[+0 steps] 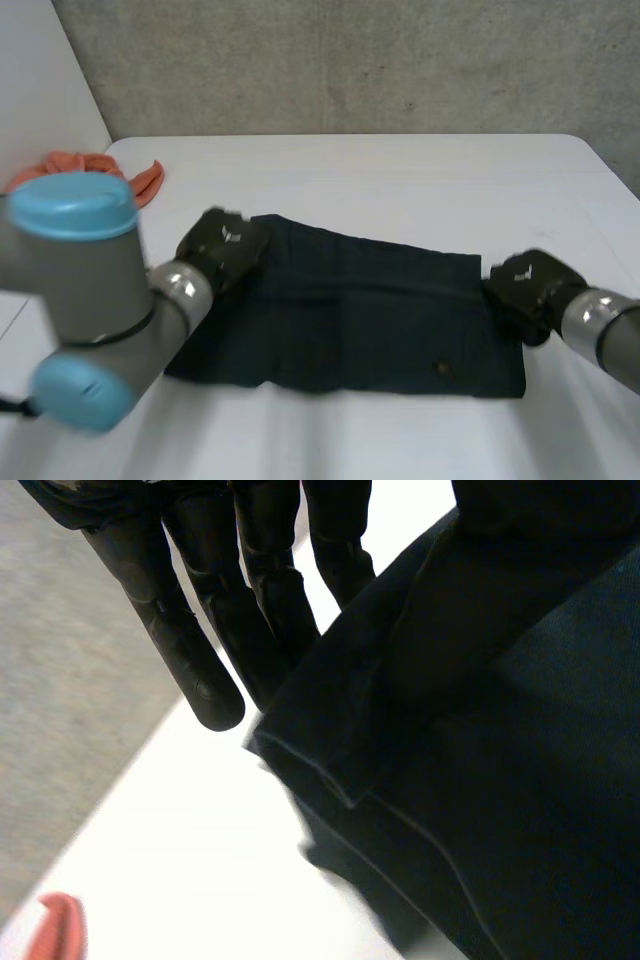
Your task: Fold the laundry.
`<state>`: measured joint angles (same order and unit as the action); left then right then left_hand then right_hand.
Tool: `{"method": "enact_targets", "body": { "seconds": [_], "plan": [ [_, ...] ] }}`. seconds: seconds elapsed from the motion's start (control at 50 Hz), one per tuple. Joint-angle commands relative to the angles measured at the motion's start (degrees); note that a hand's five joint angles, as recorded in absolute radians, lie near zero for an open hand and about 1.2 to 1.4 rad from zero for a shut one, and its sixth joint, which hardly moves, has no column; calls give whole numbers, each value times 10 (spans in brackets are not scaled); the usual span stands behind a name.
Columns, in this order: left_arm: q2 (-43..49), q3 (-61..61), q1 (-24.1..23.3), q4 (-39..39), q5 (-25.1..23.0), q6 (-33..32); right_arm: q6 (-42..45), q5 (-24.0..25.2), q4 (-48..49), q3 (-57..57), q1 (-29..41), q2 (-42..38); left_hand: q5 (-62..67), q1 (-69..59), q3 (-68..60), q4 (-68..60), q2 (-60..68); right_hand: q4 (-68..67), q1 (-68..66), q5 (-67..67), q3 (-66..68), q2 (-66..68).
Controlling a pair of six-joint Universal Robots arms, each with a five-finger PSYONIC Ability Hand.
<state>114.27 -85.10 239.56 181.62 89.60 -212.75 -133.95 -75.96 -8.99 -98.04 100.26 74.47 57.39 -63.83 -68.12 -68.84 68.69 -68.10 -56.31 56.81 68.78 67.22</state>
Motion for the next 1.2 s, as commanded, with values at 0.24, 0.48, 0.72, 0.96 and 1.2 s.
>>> {"method": "enact_targets", "body": {
  "seconds": [0.24,0.48,0.72,0.96,1.2],
  "plan": [
    [299,316,3,181,18,-75,-48,-124,203,217,78,-229,126,-162,-119,-112,113,-119,-237,132,112,128],
    [250,223,-8,287,21,-74,-89,-208,204,246,81,-206,-574,538,581,588,-587,581,463,-568,-588,-572],
    [73,24,-9,284,28,-24,-182,-53,150,37,45,-13,-574,538,581,588,-587,581,463,-568,-588,-572],
    [-13,-101,-9,276,23,175,-249,37,138,-55,2,-46,-574,538,581,588,-587,436,318,-423,-442,-427],
    [-14,-111,-9,264,25,177,-221,-45,238,-56,-21,-72,-574,538,581,588,-587,-119,-237,132,112,128]
  ]
}}
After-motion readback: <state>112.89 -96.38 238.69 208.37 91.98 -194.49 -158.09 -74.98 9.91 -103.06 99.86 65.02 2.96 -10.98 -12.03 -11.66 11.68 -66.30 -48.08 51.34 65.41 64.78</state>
